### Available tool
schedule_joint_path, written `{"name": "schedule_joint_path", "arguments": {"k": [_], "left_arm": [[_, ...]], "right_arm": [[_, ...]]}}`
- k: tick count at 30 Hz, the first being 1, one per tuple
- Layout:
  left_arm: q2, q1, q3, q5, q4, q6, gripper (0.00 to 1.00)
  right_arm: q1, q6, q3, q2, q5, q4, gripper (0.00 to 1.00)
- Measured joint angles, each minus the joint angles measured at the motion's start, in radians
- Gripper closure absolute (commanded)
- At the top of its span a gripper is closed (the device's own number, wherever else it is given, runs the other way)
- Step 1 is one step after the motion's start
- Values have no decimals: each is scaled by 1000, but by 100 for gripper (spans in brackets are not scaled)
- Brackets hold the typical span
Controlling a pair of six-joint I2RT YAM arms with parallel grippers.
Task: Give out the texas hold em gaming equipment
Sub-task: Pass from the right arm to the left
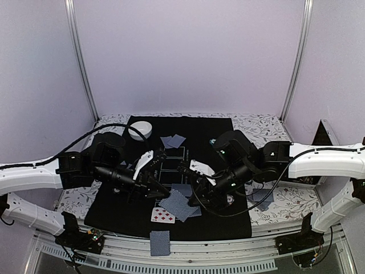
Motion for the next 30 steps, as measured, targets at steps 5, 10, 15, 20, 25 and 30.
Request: {"name": "schedule_joint_path", "arguments": {"k": [5,10,15,20,25,30], "left_arm": [[20,5,0,-15,6,0,95],[24,9,-2,-20,15,3,80],[50,14,-8,-4,28,0,82],[57,15,-17,30,40,-5,100],[56,16,-48,36,85,-20,100],[62,16,-142,-50,213,-90,100]], "right_arm": [[0,-1,-1,0,-5,-13,98],[0,-2,-4,-7,-20,-10,98],[0,-3,-14,-10,-30,-16,98],[0,-8,-18,-10,-28,-15,98],[-20,3,-43,-10,-11,0,98],[-89,61,-122,6,16,76,97]]}}
